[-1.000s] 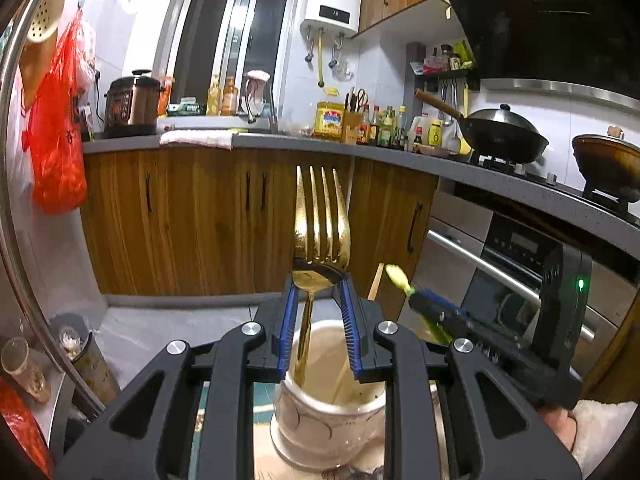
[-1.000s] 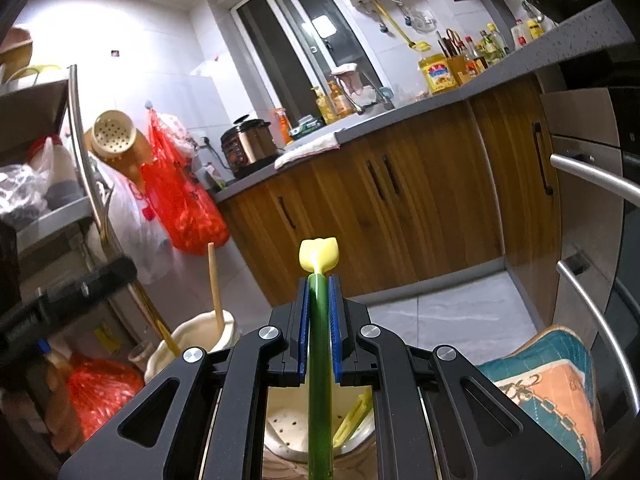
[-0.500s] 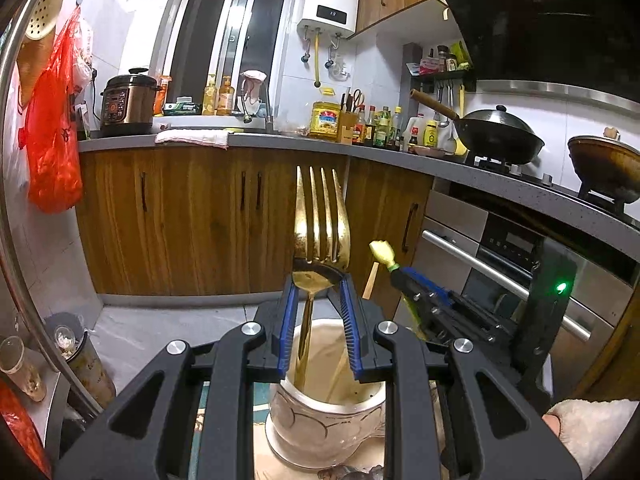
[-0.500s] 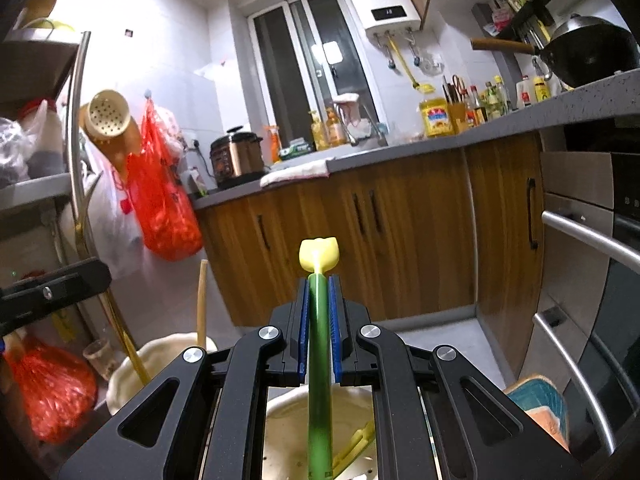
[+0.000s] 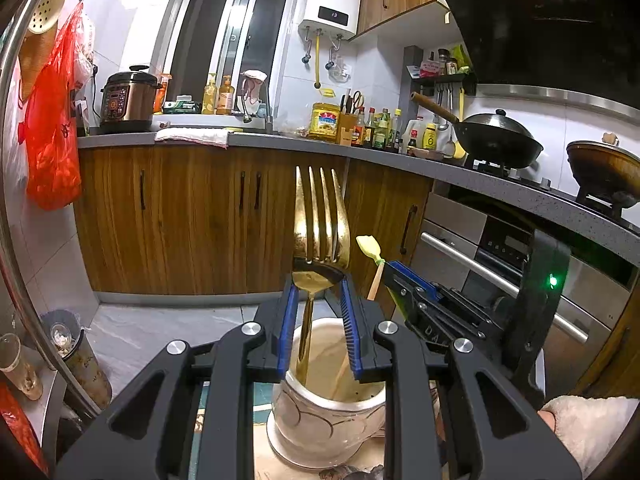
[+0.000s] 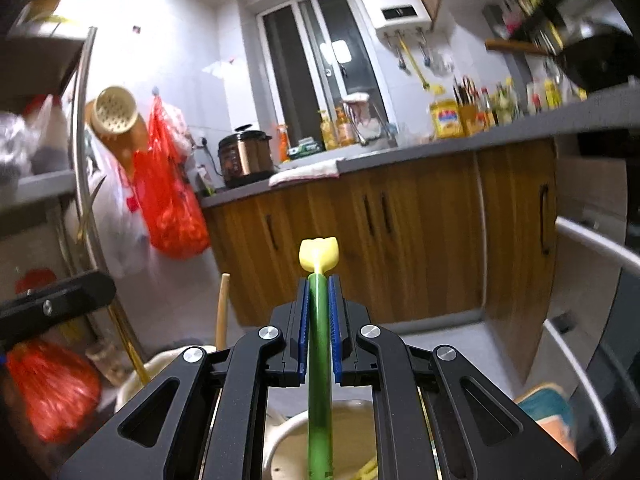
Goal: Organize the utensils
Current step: 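Lower gold fork into tall cup with left gripper while right lowers spoon into small cup, then open both grippers to release the fork and spoon into the holder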
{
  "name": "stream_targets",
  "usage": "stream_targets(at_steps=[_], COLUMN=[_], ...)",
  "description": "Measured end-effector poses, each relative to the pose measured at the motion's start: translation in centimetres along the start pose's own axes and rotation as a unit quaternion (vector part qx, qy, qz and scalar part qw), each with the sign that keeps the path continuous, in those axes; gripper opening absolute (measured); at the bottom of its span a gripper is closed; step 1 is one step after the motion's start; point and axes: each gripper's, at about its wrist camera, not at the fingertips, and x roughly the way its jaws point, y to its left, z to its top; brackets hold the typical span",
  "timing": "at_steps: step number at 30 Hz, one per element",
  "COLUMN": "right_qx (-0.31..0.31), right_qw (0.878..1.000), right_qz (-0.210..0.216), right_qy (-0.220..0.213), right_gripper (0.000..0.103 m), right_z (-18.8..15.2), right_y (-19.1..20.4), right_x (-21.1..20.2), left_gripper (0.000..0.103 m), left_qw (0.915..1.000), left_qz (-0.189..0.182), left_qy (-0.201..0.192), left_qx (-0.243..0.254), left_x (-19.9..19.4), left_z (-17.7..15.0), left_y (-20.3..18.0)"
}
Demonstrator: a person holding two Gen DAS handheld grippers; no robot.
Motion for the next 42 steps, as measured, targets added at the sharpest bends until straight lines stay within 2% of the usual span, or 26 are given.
stream_targets(at_steps=[3,11,15,21,26,36,42], right_qx=[-0.034,-0.043,-0.032,0.033,0.061,0.033,0.034], right_qw=[0.999,0.998,0.999,0.999,0.997,0.997,0.995], right_qz=[-0.017,-0.032,-0.019,0.014,0.023,0.029,0.028], right_qy=[0.001,-0.01,-0.001,0.026,0.04,0.07,0.092], right_gripper=[0.011,0.011,0.011,0.011,0.011,0.011,0.011], right_z=[-1.0,-2.0,-2.0,-2.0,-2.1,-3.1,-3.4], right_y=[0.7,0.2,-0.1,-2.0,-3.1,-2.1,-2.0], right_x=[0.0,-0.2,-0.4,-1.5,-2.4,-5.0,-4.7], left_gripper=[0.021,0.021,0.021,0.021,0.021,0.021,0.021], left_qw=[1.0,1.0,1.0,1.0,1.0,0.9988,0.9979], left_qz=[-0.001,0.0,-0.001,-0.003,-0.005,-0.034,-0.027], left_qy=[0.001,0.002,0.002,0.001,0.0,0.032,0.055], left_qx=[0.001,0.004,0.005,0.005,0.007,0.015,0.018], left_x=[0.1,0.1,0.1,-0.1,-0.2,-0.5,0.3], left_z=[0.0,-0.2,-0.2,-0.2,-0.2,-1.3,-2.1], left_y=[0.0,-0.2,-0.2,-0.2,-0.4,-0.9,-0.9])
